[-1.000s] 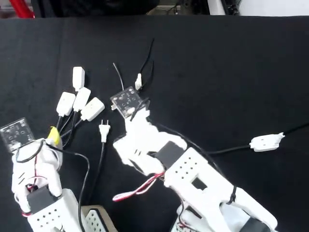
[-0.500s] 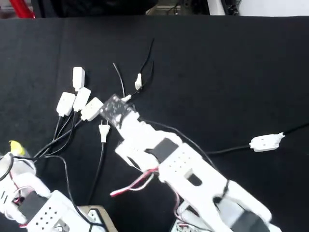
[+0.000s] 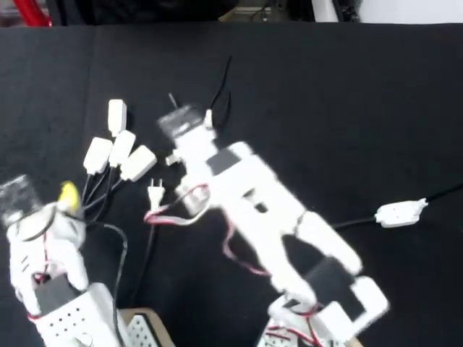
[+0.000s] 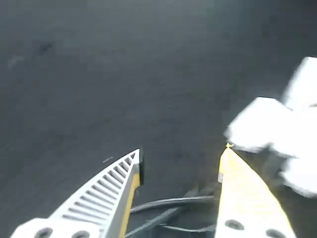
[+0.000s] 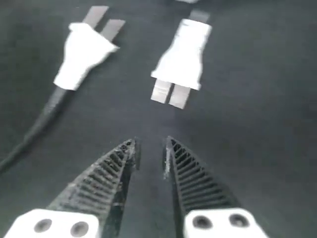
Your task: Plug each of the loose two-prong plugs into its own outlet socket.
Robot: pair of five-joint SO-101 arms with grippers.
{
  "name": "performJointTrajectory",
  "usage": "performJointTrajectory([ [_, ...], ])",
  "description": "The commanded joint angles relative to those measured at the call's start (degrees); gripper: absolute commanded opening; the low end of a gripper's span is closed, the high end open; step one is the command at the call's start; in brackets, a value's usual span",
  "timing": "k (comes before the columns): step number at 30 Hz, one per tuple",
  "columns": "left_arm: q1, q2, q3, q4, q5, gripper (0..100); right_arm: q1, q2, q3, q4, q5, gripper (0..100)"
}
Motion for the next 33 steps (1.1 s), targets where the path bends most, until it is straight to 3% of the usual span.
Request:
performJointTrajectory([
  [1, 8.92, 11.60, -11.82, 0.18, -2.37, 26, 6.95, -8.22, -2.33, 4.31, 3.52, 9.0],
  [6, 16.48, 39.91, -29.41, 0.18, -8.26, 26, 16.26, -16.31, 0.92, 4.48, 4.48, 9.1],
  [10, 21.76, 65.76, -44.88, 0.62, -18.55, 26, 22.15, -18.77, 2.24, 4.04, 4.57, 9.1],
  [14, 23.43, 87.82, -58.15, 0.62, -25.23, 26, 22.77, -18.68, 3.30, 2.81, 4.57, 9.1],
  [18, 24.22, 103.74, -70.11, 4.57, -26.99, 26, 22.77, -18.68, 5.05, 0.18, 4.57, 9.1],
  [23, 26.07, 112.79, -78.81, 10.29, -30.95, 26, 22.59, -18.68, 5.41, 0.00, 4.57, 9.2],
  [27, 26.68, 112.70, -79.08, 7.12, -32.53, 26, 22.59, -18.68, 5.41, 0.00, 4.57, 9.2],
  [33, 30.46, 112.70, -77.05, 11.96, -41.14, 26, 22.59, -18.68, 5.49, 0.00, 4.57, 9.2],
])
